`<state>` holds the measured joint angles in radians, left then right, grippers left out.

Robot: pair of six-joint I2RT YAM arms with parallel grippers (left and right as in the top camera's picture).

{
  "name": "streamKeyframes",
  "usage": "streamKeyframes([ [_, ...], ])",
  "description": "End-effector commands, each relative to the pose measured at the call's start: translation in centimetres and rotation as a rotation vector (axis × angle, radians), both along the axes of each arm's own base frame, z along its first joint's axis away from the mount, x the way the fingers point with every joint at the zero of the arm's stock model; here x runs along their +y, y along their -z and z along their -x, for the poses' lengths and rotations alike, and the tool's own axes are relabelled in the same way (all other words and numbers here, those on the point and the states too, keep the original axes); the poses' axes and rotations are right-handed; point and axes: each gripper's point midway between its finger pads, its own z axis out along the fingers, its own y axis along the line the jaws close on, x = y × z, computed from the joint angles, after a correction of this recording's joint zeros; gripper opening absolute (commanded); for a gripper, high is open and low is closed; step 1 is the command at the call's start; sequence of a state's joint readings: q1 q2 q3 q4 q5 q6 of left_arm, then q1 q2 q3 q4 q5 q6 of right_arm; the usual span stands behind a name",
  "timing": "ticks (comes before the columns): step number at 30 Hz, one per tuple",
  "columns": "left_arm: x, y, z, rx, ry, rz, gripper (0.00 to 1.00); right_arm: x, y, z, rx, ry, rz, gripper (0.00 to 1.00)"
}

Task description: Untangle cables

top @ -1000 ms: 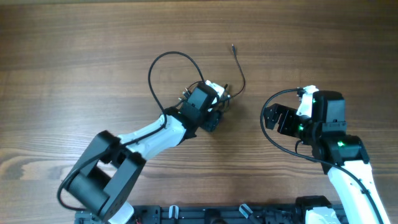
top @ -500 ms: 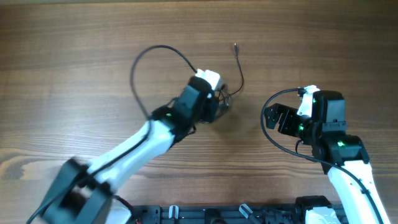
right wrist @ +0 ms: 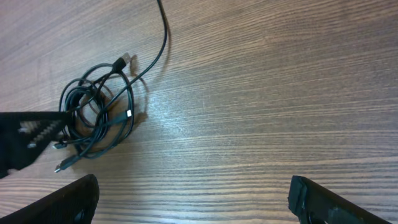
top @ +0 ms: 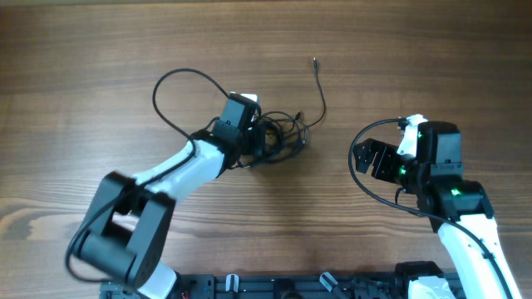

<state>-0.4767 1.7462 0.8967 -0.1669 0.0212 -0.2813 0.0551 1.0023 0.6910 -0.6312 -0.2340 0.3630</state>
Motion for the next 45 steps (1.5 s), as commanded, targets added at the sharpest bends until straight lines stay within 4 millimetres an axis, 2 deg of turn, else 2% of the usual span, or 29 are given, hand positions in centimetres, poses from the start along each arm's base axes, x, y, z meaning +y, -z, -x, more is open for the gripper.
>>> streamKeyframes([
  [1, -1.0, 3.2, 0.7, 0.085, 0.019, 0.044, 0.44, -0.4, -0.6, -0.5, -0.015, 0.019, 0.010, 1.00],
  [3, -1.3, 4.0, 0.6, 0.091, 0.027, 0.056, 0.39, -0.4, -0.6, -0.5, -0.015, 0.019, 0.010, 1.00],
  [4, -1.4, 4.0, 0.4, 0.083, 0.028, 0.059, 0.30, -0.4, -0.6, -0.5, -0.015, 0.019, 0.010, 1.00],
  [5, -1.5, 3.9, 0.3, 0.077, 0.028, 0.062, 0.14, -0.4, -0.6, -0.5, -0.015, 0.019, 0.010, 1.00],
  [6, -1.6, 3.6, 0.1, 0.067, 0.028, 0.067, 0.04, -0.4, -0.6, -0.5, -0.015, 0.019, 0.010, 1.00],
  [8, -1.7, 2.8, -0.1, 0.049, 0.029, 0.076, 0.04, -0.4, -0.6, -0.5, -0.015, 0.019, 0.010, 1.00],
  [9, -1.9, 1.4, -0.2, 0.030, 0.036, 0.095, 0.04, -0.4, -0.6, -0.5, -0.016, 0.018, 0.011, 1.00],
  [13, -4.8, -7.7, 0.7, -0.065, 0.118, 0.327, 0.04, 0.6, -0.9, -0.4, -0.018, -0.023, -0.033, 1.00],
  [16, -5.7, -14.0, 2.0, -0.116, 0.137, 0.495, 0.04, 3.0, -1.7, -0.4, -0.064, -0.179, -0.104, 1.00],
  [17, -5.9, -18.5, 3.6, -0.133, 0.192, 0.632, 0.04, 4.4, -2.0, -0.8, -0.082, -0.242, -0.168, 1.00],
  [18, -5.9, -19.4, 4.1, -0.135, 0.219, 0.663, 0.04, 5.2, -2.3, -1.1, -0.092, -0.272, -0.206, 0.99],
  [22, -5.9, -19.8, 4.4, -0.092, 0.200, 0.710, 0.04, 8.6, -3.9, -1.8, -0.134, -0.417, -0.414, 0.91],
  [24, -6.0, -20.0, 4.4, -0.051, 0.155, 0.750, 0.04, 9.3, -3.6, -2.4, -0.093, -0.397, -0.492, 0.88],
  [27, -5.9, -19.5, 4.6, -0.029, 0.144, 0.745, 0.04, 11.9, -4.2, -1.9, -0.086, -0.516, -0.605, 0.85],
  [28, -5.9, -19.5, 4.6, -0.025, 0.143, 0.744, 0.04, 12.3, -4.5, -1.8, -0.094, -0.544, -0.622, 0.81],
  [29, -5.9, -19.4, 4.7, -0.022, 0.144, 0.743, 0.04, 12.9, -4.9, -1.7, -0.094, -0.559, -0.646, 0.71],
  [31, -5.9, -19.3, 4.7, -0.020, 0.143, 0.742, 0.04, 13.5, -5.3, -1.8, -0.111, -0.574, -0.650, 0.41],
  [32, -5.8, -19.2, 4.7, -0.018, 0.143, 0.737, 0.04, 13.2, -4.7, -2.2, -0.106, -0.537, -0.613, 0.19],
  [33, -5.5, -18.9, 4.7, -0.012, 0.135, 0.724, 0.04, 12.3, -3.2, -2.8, -0.078, -0.462, -0.550, 0.15],
  [34, -4.7, -18.2, 4.6, -0.003, 0.126, 0.696, 0.04, 9.9, -0.2, -3.6, -0.013, -0.306, -0.401, 0.13],
  [35, -3.6, -17.4, 4.5, 0.009, 0.104, 0.668, 0.04, 7.1, 2.3, -3.8, 0.046, -0.167, -0.253, 0.11],
  [36, -2.2, -16.6, 4.3, 0.026, 0.079, 0.638, 0.04, 2.7, 5.0, -3.3, 0.139, 0.054, -0.064, 0.12],
  [37, -0.1, -15.5, 4.1, 0.049, 0.031, 0.602, 0.04, -1.5, 6.5, -1.9, 0.210, 0.264, 0.101, 0.11],
  [38, 1.7, -14.7, 3.9, 0.065, -0.012, 0.574, 0.04, -3.6, 6.9, -1.0, 0.236, 0.351, 0.193, 0.12],
  [40, 4.2, -13.9, 3.6, 0.080, -0.076, 0.553, 0.04, -4.6, 6.9, -0.8, 0.235, 0.374, 0.242, 0.22],
  [45, 8.5, -13.5, 2.5, 0.069, -0.204, 0.550, 0.04, -5.1, 6.8, -0.9, 0.228, 0.405, 0.258, 0.24],
])
